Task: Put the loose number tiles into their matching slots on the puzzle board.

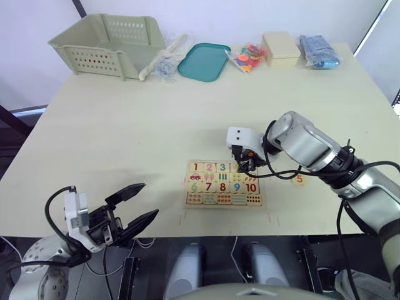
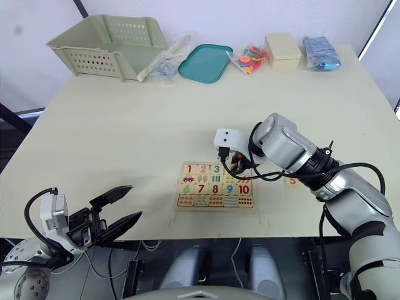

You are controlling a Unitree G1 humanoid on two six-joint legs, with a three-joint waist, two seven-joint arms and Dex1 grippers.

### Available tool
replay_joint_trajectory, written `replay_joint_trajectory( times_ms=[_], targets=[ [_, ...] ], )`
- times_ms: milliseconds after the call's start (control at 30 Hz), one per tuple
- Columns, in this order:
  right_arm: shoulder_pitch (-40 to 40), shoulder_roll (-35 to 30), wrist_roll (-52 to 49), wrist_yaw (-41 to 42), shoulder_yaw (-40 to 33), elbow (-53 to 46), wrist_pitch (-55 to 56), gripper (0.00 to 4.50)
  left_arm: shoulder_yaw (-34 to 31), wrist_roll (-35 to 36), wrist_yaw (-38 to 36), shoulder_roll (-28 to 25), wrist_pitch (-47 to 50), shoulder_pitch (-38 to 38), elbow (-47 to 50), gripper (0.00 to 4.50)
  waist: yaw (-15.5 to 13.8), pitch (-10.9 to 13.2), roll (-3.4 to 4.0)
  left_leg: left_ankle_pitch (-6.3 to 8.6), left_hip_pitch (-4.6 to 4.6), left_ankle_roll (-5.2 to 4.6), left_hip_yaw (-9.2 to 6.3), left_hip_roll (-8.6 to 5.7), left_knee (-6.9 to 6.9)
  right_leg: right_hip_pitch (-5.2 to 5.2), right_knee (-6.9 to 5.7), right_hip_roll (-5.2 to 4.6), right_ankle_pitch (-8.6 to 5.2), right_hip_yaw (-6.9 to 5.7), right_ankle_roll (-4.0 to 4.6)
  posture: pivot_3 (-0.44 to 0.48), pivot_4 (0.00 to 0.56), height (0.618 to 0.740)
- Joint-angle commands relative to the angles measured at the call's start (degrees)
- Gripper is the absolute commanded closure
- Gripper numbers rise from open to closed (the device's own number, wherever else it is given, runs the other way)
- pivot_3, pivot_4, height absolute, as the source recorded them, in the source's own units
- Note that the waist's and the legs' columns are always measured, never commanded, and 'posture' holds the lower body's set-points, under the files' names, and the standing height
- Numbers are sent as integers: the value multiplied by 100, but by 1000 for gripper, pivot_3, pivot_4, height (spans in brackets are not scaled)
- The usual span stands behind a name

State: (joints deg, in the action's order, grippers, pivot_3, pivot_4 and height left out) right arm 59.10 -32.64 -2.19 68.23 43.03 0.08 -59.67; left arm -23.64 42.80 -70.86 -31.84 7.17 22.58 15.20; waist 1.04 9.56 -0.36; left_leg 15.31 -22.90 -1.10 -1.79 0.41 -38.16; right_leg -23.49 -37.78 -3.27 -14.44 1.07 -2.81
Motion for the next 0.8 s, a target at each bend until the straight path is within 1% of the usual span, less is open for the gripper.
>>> replay_joint_trajectory(
  times_ms=[33,800],
  targets=[
    [108,18,3,5,-49,-137,20,3594,0,29,16,-17,-69,1,219,0,0,0,0,0,0,0,0,0,0,0,0,0,0,0,0,0,150,740],
    [115,14,10,8,-47,-112,18,3594,30,33,80,-16,-61,-4,265,0,0,1,1,0,0,0,-1,0,1,0,1,-1,0,0,0,0,150,740]
  ],
)
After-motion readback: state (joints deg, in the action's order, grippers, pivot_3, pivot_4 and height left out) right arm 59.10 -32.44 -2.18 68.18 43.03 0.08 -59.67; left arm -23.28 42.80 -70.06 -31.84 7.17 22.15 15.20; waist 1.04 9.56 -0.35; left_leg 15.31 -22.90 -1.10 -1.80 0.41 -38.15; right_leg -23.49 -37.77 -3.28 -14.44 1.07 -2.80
